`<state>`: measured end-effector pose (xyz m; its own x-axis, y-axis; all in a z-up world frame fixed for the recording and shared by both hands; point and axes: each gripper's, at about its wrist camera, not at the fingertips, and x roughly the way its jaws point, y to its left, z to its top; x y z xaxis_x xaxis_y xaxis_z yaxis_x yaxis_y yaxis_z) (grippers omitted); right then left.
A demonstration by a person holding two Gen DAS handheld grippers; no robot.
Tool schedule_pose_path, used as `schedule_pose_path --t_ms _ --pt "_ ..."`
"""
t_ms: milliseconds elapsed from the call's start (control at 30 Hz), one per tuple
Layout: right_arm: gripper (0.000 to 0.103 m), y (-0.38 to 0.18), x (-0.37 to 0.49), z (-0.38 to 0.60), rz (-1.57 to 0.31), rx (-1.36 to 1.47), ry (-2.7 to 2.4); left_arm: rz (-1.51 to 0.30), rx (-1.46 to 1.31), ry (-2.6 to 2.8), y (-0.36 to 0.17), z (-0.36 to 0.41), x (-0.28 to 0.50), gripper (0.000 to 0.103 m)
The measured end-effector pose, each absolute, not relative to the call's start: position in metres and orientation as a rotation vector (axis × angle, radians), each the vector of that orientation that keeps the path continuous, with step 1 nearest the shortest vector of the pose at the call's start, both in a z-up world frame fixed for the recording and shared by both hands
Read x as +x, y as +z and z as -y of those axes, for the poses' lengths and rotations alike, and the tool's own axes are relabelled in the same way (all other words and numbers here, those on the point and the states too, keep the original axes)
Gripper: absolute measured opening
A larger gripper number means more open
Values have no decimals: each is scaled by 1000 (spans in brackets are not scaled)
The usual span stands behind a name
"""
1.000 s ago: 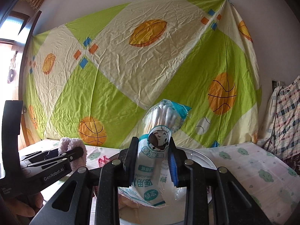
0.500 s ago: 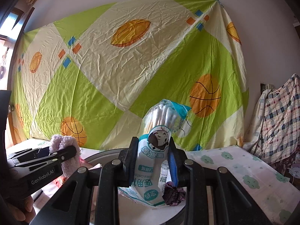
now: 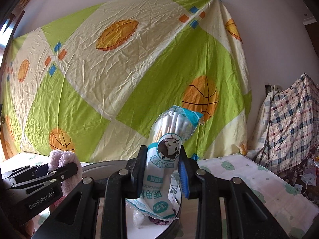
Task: Organize soft objects
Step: 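Carry the pink sock and cotton-swab pack in both tools over the tin, then open both tools to drop the sock and swab pack into the tin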
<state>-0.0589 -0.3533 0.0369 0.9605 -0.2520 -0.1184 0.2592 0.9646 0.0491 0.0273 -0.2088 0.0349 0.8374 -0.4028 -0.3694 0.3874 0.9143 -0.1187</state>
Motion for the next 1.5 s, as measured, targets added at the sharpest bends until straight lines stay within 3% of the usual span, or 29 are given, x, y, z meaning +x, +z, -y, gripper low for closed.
schedule_pose_path --t_ms 1400,1500 --pt "34 -7 19 359 -448 13 -128 -583 83 -344 1 245 55 35" --pt "37 -9 26 360 -479 28 -91 -584 75 -330 2 242 55 48"
